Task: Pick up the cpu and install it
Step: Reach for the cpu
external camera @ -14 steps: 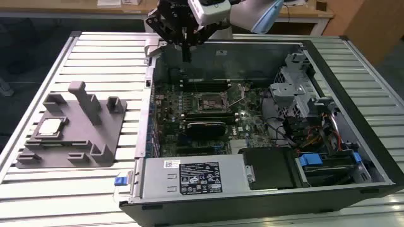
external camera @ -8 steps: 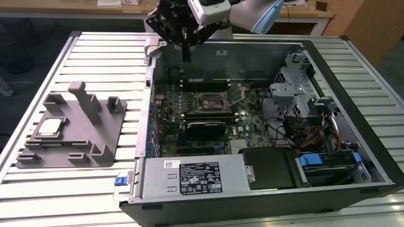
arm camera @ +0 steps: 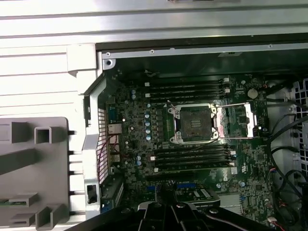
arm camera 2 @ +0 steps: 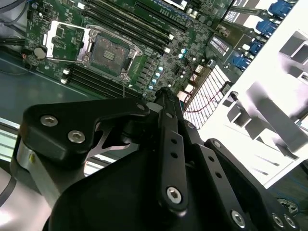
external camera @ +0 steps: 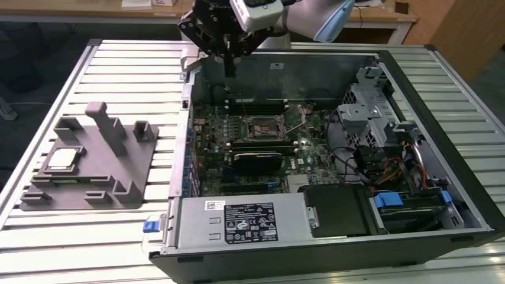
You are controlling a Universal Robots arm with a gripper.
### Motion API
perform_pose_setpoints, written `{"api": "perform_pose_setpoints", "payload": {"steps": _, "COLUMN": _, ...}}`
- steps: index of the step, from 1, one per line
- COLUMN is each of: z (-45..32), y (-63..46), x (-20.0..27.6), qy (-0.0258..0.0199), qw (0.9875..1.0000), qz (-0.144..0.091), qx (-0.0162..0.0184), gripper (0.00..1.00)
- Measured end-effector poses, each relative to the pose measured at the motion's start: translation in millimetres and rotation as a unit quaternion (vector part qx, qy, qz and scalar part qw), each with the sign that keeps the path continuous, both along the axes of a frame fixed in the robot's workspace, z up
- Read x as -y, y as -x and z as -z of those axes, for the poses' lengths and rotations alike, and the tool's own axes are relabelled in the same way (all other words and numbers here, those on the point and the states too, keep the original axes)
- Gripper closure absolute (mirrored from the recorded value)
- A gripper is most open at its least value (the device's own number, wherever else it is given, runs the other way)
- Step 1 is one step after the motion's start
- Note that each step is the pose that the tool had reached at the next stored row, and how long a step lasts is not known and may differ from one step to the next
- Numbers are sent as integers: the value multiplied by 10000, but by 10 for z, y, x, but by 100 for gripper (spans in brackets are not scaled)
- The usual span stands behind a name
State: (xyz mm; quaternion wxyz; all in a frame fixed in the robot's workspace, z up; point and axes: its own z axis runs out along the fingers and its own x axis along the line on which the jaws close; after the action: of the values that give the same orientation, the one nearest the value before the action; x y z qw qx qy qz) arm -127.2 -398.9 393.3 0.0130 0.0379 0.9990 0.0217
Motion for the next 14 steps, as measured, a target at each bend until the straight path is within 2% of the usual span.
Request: {"api": "perform_pose_setpoints", "payload": {"steps": 14, "z": 0, "y": 188, "x": 0, "qy": 0, "qw": 10000, "qz": 0, "qx": 0, "gripper": 89}}
